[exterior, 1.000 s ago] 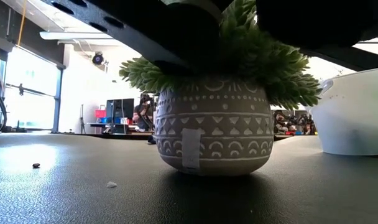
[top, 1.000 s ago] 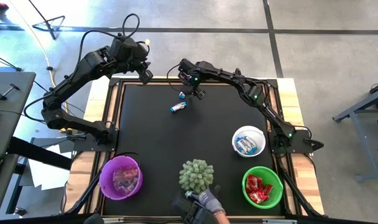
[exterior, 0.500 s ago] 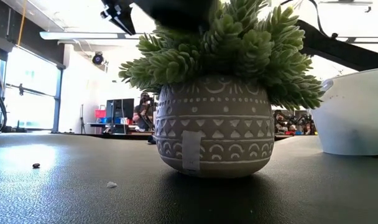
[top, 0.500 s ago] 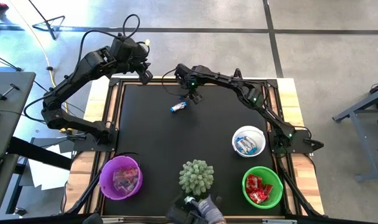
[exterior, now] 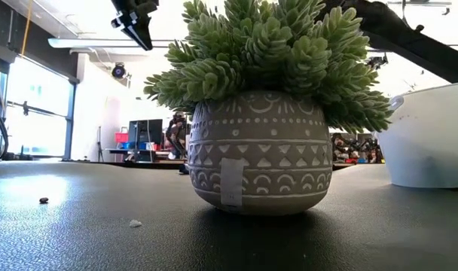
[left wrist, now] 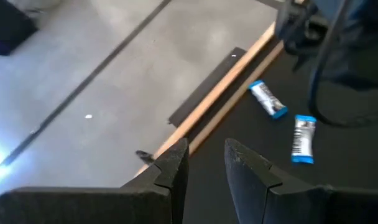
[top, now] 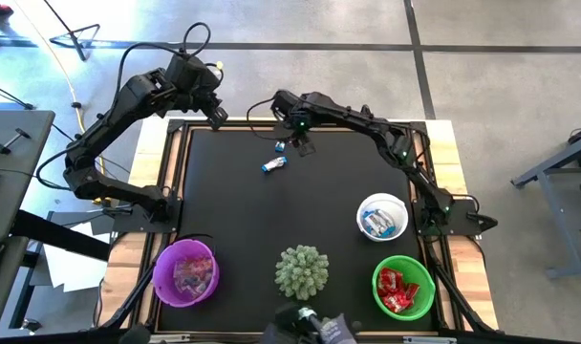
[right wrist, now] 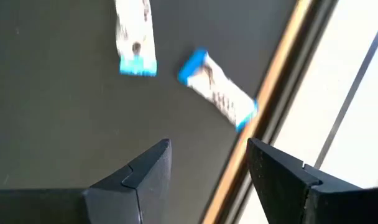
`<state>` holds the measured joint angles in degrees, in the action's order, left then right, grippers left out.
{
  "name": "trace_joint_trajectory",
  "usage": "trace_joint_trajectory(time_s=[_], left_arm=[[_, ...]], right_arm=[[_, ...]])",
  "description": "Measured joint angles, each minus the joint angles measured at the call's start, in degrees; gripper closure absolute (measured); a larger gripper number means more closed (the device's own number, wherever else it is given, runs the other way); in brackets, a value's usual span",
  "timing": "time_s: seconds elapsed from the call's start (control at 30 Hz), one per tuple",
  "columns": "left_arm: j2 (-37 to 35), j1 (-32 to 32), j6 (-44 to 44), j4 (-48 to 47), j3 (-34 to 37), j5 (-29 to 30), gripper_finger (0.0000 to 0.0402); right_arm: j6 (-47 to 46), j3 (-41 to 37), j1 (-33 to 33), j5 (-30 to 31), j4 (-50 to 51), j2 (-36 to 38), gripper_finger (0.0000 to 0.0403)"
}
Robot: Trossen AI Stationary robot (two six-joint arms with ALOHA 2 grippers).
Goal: Sort candy
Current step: Put the white candy wrapper into the white bucket
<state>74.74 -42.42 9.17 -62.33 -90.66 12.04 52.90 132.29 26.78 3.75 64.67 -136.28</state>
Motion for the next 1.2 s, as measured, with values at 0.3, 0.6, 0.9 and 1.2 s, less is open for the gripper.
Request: trace_joint_trajectory(time_s=[0.3,0.6,0.9,1.2], left_arm=[[0.1,-0.2,-1.2,11.9,14.0,-9.7,0.0312],[1.8,0.5,-11.5,44.2,32.9,-14.2,0.0312],[15.4,1.3,-30.5,52.8,34.1,-16.9,0.0312],[26.3,4.5,-36.0,49.3,23.9,-14.3,0.0312]], right_arm=[[-14.2,0.0,1.8,1.9,12.7,4.8,0.0197],[-30.2,0.0,4.2,1.8,23.3,11.0,0.0197],[-45.1,0.0,8.0,0.1,25.3,14.6,0.0197],[-45.1,0.0,11.0,3.4,25.3,15.3,0.0197]])
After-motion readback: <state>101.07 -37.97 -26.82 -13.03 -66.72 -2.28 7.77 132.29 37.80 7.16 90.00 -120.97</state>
